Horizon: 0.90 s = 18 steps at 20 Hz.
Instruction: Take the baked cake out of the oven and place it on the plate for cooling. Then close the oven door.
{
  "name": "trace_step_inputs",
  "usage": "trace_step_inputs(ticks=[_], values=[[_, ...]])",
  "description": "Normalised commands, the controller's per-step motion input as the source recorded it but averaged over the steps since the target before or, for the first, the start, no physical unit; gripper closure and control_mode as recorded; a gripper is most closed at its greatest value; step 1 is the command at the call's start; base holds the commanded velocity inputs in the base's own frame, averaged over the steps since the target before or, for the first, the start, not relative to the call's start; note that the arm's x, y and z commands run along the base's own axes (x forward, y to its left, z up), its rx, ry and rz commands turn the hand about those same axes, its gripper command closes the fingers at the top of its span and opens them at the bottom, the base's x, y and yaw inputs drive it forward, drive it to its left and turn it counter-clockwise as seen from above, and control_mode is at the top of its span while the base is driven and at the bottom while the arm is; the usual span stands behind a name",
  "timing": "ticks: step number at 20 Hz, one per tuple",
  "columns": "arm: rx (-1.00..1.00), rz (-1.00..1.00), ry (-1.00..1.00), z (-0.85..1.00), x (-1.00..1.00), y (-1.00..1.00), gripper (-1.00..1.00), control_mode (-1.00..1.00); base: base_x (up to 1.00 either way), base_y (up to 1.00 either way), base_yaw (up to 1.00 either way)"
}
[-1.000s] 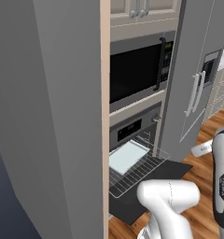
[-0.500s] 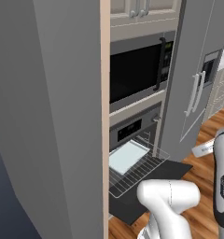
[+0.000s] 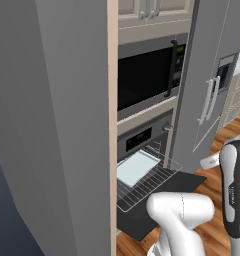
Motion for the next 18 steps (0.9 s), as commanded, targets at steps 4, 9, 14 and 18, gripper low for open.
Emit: trace_step_inputs(ticks=[4, 9, 14, 18], values=[[-0.03, 0.0, -0.2, -0.64, 0.0, 0.13, -1.0, -1.0, 0.0, 0.0, 0.0], [-0.01, 0.0, -0.17, -0.61, 0.0, 0.27, -1.0, -1.0, 0.0, 0.0, 0.0], [0.0, 0.0, -0.08, -0.34, 0.0, 0.35, -1.0, -1.0, 0.0, 0.0, 0.0], [0.0, 0.0, -0.06, -0.26, 0.0, 0.25, -1.0, -1.0, 0.0, 0.0, 0.0]])
